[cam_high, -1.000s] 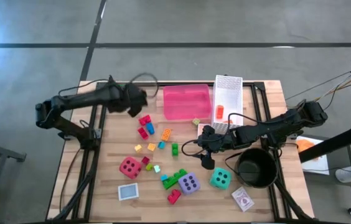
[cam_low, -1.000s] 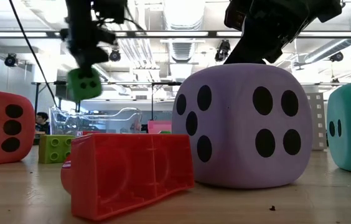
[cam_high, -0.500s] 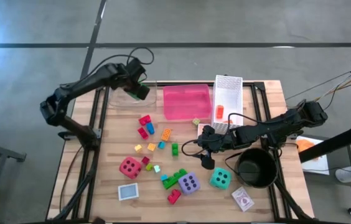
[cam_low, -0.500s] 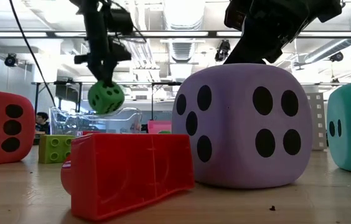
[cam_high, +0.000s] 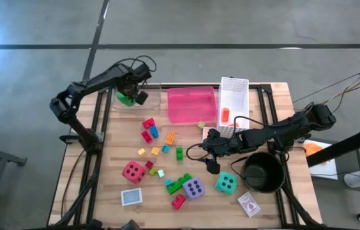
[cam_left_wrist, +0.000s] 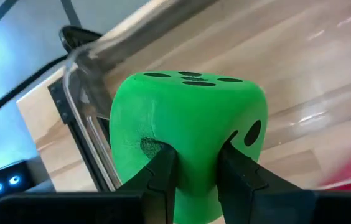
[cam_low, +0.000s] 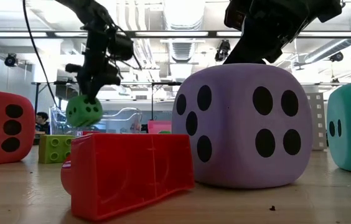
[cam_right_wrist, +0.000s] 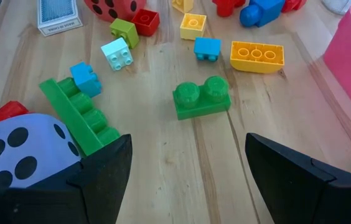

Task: Pick & Place Toys
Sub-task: Put the green die into the transparent bin, then put the blue deck of cards into the pink bin

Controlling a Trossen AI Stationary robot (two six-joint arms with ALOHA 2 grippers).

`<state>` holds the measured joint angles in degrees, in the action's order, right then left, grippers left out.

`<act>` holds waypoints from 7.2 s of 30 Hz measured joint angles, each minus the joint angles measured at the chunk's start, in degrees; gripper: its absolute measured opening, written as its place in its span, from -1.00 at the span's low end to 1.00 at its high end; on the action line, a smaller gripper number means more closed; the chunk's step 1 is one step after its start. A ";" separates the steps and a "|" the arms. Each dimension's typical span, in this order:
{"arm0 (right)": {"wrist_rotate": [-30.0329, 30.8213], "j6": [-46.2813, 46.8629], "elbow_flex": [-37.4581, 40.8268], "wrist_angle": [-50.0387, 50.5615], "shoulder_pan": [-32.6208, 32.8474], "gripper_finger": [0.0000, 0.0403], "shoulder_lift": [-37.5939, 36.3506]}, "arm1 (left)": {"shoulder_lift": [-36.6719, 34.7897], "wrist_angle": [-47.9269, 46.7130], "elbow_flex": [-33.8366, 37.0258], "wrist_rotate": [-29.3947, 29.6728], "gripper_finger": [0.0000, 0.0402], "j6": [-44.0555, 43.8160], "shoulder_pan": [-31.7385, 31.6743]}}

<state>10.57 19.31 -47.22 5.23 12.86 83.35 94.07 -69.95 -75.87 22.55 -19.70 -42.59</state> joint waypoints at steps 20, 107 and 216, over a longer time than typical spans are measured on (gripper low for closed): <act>0.00 0.00 0.00 0.00 0.00 0.52 0.00 | 0.75 7.06 10.88 1.12 -0.60 0.26 -0.11; 0.00 0.00 0.00 0.02 0.00 0.52 -0.02 | -12.82 -1.88 5.64 -8.17 0.58 -41.68 90.69; 0.00 0.00 -0.02 0.00 -0.02 0.52 -0.02 | 3.10 32.83 22.92 -19.00 0.65 -43.37 94.18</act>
<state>10.57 19.31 -47.24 5.23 12.84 83.33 97.17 -37.12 -52.95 3.55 -63.07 51.59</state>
